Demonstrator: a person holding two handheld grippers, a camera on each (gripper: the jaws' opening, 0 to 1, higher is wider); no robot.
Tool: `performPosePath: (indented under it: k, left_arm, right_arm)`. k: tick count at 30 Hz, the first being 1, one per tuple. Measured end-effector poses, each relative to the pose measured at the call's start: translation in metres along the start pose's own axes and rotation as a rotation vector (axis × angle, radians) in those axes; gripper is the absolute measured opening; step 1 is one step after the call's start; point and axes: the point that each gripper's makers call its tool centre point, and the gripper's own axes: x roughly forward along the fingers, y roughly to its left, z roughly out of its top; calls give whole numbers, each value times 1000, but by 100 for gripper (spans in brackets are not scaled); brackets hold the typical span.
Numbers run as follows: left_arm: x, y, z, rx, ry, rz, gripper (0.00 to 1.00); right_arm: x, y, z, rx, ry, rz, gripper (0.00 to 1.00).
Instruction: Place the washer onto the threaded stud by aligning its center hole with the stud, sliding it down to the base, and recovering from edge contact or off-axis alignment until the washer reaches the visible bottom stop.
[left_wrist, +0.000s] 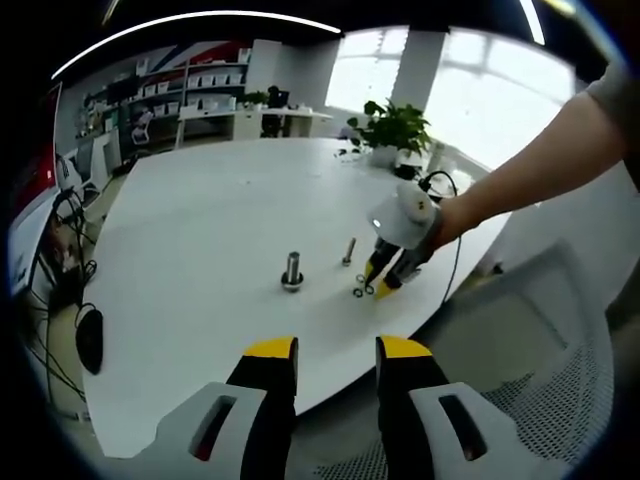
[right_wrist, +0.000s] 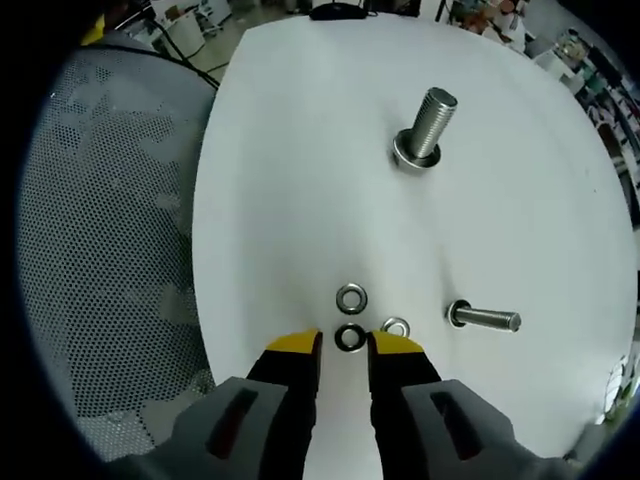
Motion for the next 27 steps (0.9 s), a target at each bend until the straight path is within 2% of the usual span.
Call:
performPosePath:
  k: [7,10,11,14,19,24,27]
  left_arm:
    - [0,1,0,-3,0,4,29]
    - [0,1,1,-3,-6,5,29]
    - [0,1,1,-4,-5,6,29]
    - [-1,1,1,-3,-7,8,29]
    - [-1,2,1,-4,-9,9,29]
    - [-1,2,1,-6,-10,11,29]
    - [-1,2,1,-4,-6,8,29]
  right_arm:
    - [2,0,1,-59,9,-9,15]
    - [2,-9,1,-131,54,-74,3]
    - [1,-8,2,-149,70,-75,3]
    - [3,-7,2,-79,104,-61,4]
    - [1,-6,1,-44,36,-10,6]
    - [-1,-4,2,22,0,6,8]
    - [-1,-2,1,33,-12,18,11]
